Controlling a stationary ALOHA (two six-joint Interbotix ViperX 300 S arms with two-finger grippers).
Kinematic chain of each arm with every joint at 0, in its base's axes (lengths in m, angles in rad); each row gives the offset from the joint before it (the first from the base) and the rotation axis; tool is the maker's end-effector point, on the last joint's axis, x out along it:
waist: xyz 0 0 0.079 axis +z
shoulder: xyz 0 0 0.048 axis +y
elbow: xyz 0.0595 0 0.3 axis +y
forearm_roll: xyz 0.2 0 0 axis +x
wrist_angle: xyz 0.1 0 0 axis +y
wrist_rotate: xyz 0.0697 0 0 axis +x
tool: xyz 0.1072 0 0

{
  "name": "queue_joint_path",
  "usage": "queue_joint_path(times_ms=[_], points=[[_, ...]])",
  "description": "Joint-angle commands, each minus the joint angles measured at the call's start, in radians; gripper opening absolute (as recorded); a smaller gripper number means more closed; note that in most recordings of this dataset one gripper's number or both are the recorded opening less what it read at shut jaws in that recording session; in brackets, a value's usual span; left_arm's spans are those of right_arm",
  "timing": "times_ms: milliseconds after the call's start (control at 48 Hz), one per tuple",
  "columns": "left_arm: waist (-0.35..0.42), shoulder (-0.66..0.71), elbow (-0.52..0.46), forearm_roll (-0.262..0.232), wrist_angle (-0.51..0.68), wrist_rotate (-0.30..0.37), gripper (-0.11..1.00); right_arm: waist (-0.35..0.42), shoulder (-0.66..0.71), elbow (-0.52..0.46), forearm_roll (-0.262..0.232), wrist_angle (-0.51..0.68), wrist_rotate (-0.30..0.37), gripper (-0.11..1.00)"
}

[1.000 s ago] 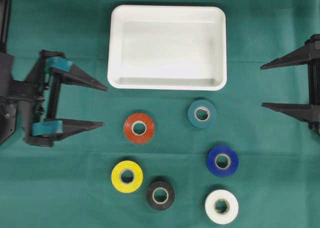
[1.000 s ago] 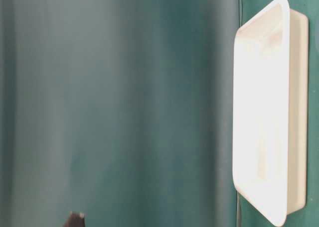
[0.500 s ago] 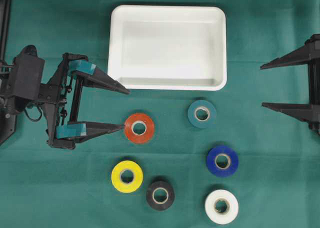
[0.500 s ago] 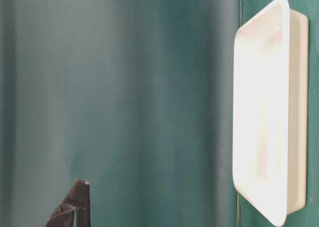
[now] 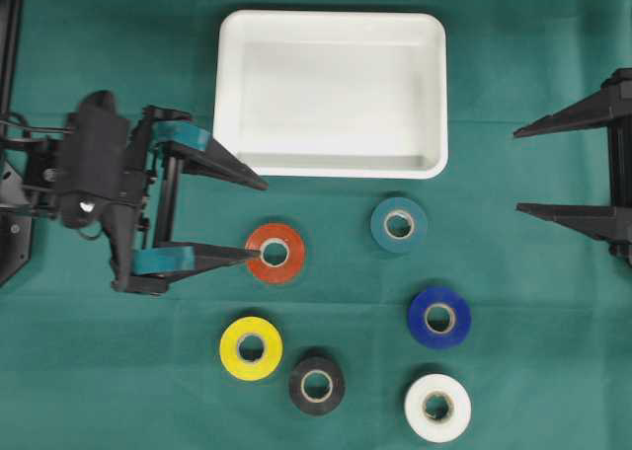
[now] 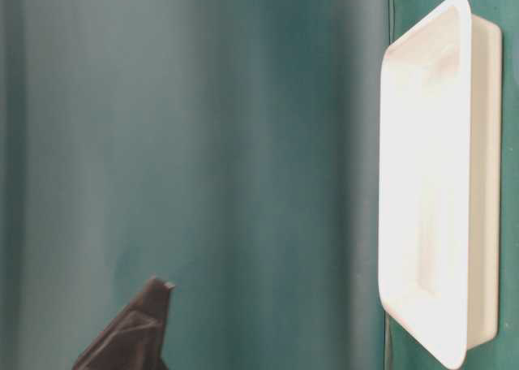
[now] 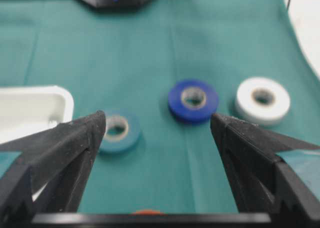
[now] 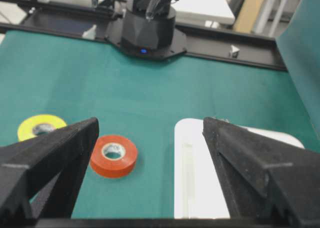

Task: Pick up the tape from a random location and place it into the white case.
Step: 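Move the open left gripper toward the red tape roll, then lower the left gripper with one finger inside the red roll's hole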

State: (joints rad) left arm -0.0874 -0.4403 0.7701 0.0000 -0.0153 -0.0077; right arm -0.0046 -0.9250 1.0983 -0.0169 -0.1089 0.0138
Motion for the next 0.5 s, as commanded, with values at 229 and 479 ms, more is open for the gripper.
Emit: queue_joint_path(times_ms=[229,479], points=[[-0.008,0.097,-0.173,-0.002,0.304,-0.025,0.96,0.0,0.008,-0.032,-0.002,0.017,0.0,0.9],[-0.018,0.169,-0.298,-0.002,0.561,-0.044,0.96,0.0,0.008,-0.035,0.0,0.025,0.0,0.9]])
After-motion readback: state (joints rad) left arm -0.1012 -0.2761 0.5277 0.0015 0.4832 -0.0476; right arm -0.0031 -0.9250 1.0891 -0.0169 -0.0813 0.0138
